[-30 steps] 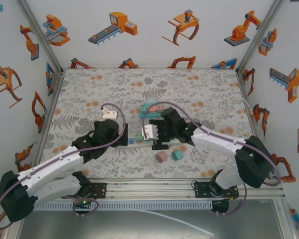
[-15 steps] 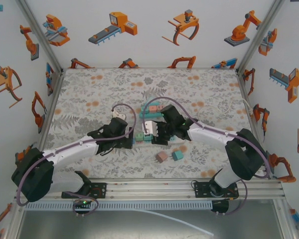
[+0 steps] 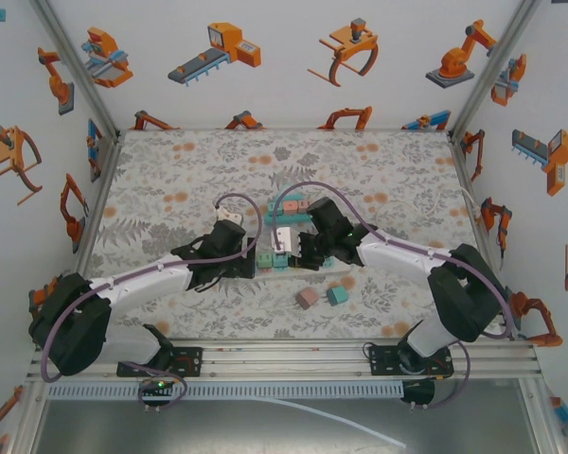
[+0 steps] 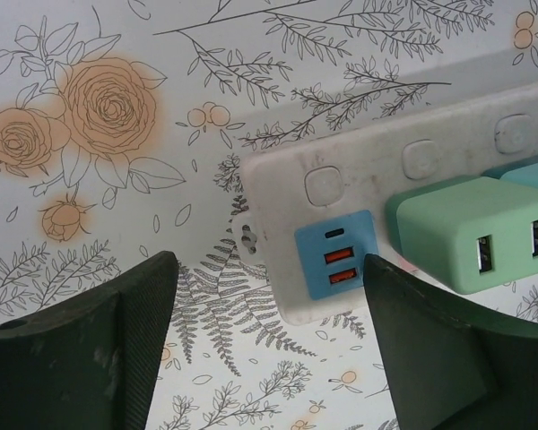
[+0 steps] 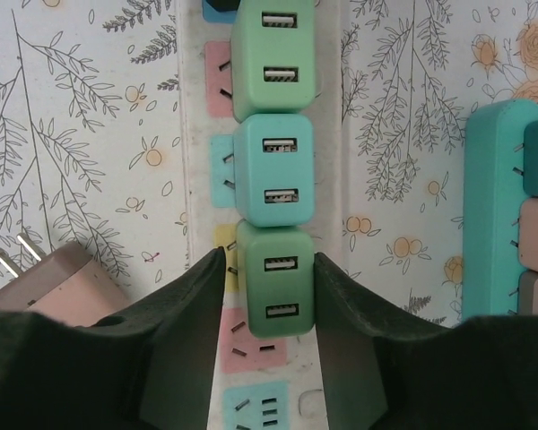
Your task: Pull the plug off the socket
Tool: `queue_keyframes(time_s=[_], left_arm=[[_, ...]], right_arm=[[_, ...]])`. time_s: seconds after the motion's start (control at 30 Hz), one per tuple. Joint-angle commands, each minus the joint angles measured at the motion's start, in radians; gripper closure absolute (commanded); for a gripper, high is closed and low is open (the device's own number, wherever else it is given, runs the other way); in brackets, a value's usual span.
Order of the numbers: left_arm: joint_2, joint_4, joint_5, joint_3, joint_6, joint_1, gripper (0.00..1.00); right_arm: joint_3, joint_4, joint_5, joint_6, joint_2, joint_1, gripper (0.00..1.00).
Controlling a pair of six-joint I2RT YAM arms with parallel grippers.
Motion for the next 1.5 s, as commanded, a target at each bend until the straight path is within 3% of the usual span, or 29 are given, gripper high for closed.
queue_keyframes(time_s=[0.0,0.27,0.5,1.0,1.47], left_arm=[[0.013,-0.050,-0.014,-0.030,-0.012,0.005,0.33],[-0.002,-0.078,0.017,-0.042,0.005,0.004,0.41],[0.020,-0.074,0.030,-0.048,-0.006,0.005,0.41],[0.027,-0.085,0.008,-0.062,-0.016,0.004,0.41],[0.028,-0.089,0.007,-0.047,-0.019,0.003,0.40]], right_arm=[[0.017,-0.014,-0.029,0.012,-0.001,-0.002,0.60],[0.009,-0.015,-0.004,0.007,-0.015,-0.002,0.63],[0.020,-0.015,0.006,0.008,-0.018,-0.002,0.69],[0.085,-0.061,-0.111,0.047,-0.049,-0.031,0.84],[0.070,-0.039,-0.096,0.097,-0.148,-0.050,0.83]])
